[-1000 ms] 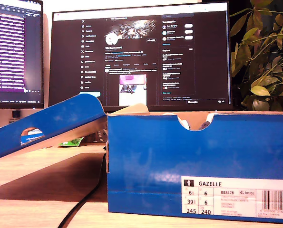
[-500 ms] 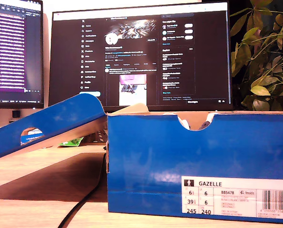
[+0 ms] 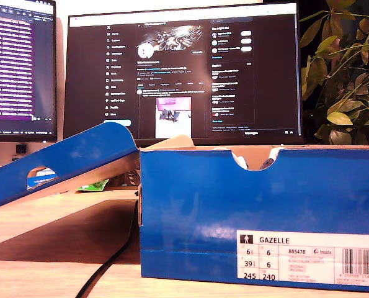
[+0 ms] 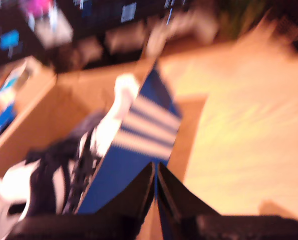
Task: Close the blue shoebox by pushing the lid with your left arm and holding the box in place with your right arm
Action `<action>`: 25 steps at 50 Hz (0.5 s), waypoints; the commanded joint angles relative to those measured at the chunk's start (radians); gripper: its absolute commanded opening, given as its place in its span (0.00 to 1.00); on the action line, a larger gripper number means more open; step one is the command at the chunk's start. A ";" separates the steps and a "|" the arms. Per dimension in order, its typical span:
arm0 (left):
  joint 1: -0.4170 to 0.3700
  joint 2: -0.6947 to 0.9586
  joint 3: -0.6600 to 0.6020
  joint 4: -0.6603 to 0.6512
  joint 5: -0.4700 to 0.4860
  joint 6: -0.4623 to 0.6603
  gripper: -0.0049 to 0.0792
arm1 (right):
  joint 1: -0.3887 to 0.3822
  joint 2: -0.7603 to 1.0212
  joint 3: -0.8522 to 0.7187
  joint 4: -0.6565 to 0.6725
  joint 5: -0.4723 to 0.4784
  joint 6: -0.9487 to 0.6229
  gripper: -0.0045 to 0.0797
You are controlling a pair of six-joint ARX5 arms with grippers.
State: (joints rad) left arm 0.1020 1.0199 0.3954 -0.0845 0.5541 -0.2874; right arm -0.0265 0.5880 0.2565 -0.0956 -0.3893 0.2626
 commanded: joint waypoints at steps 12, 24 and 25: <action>0.005 0.257 0.092 0.003 0.078 0.027 0.04 | 0.000 0.166 0.012 0.077 -0.117 0.003 0.04; 0.005 0.417 0.129 0.004 0.211 0.027 0.04 | 0.042 0.278 0.012 0.148 -0.163 0.027 0.04; 0.004 0.425 0.130 0.005 0.225 0.027 0.04 | 0.048 0.285 0.012 0.157 -0.163 0.031 0.04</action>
State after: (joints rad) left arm 0.1020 1.4227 0.5144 -0.0837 0.7456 -0.2687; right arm 0.0021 0.8585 0.2565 0.0334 -0.5438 0.2794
